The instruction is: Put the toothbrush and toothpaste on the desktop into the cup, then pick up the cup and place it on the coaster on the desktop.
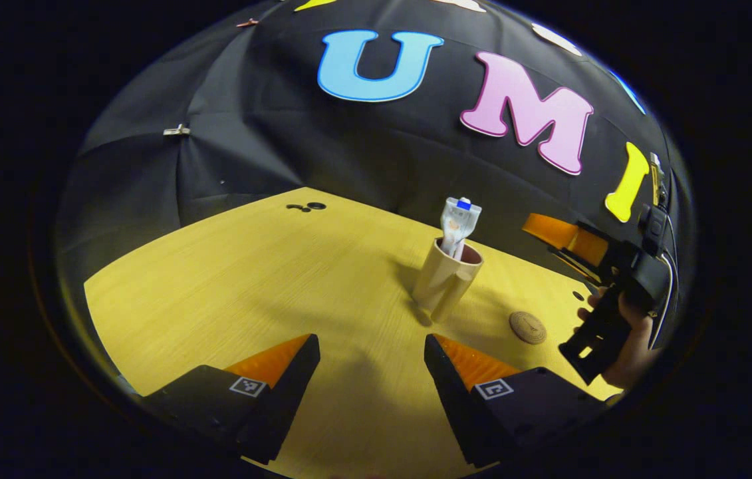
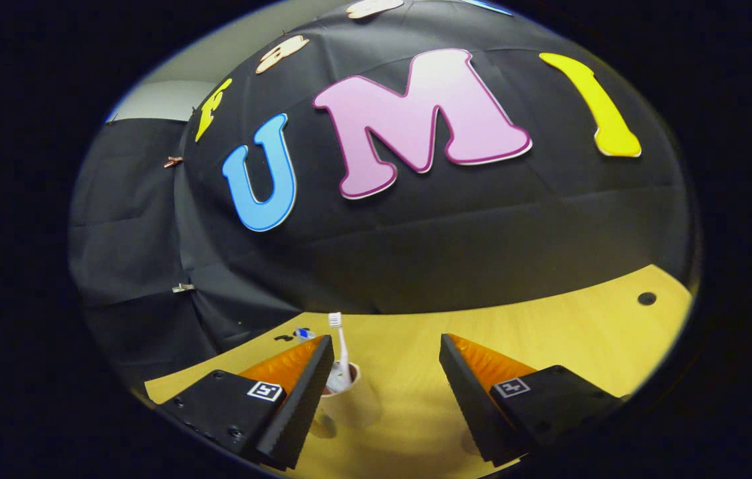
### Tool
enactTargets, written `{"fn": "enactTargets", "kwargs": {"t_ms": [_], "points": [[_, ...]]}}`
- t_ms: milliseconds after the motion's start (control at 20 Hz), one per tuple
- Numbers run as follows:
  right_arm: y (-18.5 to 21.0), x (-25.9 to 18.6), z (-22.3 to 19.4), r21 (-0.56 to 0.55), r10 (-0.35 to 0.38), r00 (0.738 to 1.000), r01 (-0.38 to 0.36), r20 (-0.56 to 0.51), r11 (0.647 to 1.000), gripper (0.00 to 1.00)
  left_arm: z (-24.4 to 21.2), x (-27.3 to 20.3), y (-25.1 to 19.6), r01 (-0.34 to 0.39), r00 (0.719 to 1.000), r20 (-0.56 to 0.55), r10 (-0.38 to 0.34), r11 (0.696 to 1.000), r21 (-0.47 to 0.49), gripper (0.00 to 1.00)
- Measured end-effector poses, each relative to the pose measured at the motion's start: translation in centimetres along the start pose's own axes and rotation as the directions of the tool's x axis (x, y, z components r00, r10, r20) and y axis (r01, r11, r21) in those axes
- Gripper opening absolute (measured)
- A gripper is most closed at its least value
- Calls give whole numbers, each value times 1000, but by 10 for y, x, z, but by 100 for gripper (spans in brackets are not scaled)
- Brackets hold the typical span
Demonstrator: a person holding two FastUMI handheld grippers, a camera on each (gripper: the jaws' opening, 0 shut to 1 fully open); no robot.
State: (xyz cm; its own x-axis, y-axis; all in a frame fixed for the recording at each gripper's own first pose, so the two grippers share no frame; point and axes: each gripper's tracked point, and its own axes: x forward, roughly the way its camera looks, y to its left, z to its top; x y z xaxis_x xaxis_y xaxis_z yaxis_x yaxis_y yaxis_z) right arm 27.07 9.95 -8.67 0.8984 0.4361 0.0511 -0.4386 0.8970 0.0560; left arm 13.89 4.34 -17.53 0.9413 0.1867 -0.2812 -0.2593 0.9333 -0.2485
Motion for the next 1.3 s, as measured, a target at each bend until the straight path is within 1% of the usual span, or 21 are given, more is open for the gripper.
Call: {"fn": "enactTargets", "kwargs": {"t_ms": [200,400,650,750,850,1050,1150,1300], "points": [[-53,-25,19,-28,-102,995,101,-8,994,98,16,12,-20,68,997,-39,-65,995,71,97],[-99,-58,34,-41,-205,979,205,-6,978,98,28,23,-42,133,988,-90,-121,982,131,98],[-149,-100,44,-31,-311,950,311,-6,950,98,27,44,-67,188,969,-198,-148,962,200,98],[-169,-116,43,-18,-358,934,358,-11,934,98,25,57,-77,196,960,-242,-140,955,224,98],[-182,-131,38,0,-394,919,394,-29,919,98,22,73,-83,188,949,-294,-110,950,251,98],[-210,-169,27,17,-456,888,458,-63,889,98,14,101,-91,182,915,-399,-60,944,275,98],[-221,-190,22,23,-482,872,485,-82,874,98,8,113,-94,186,892,-451,-40,940,285,98],[-234,-216,11,31,-518,848,524,-114,851,98,8,128,-90,169,872,-489,3,937,307,98]]}}
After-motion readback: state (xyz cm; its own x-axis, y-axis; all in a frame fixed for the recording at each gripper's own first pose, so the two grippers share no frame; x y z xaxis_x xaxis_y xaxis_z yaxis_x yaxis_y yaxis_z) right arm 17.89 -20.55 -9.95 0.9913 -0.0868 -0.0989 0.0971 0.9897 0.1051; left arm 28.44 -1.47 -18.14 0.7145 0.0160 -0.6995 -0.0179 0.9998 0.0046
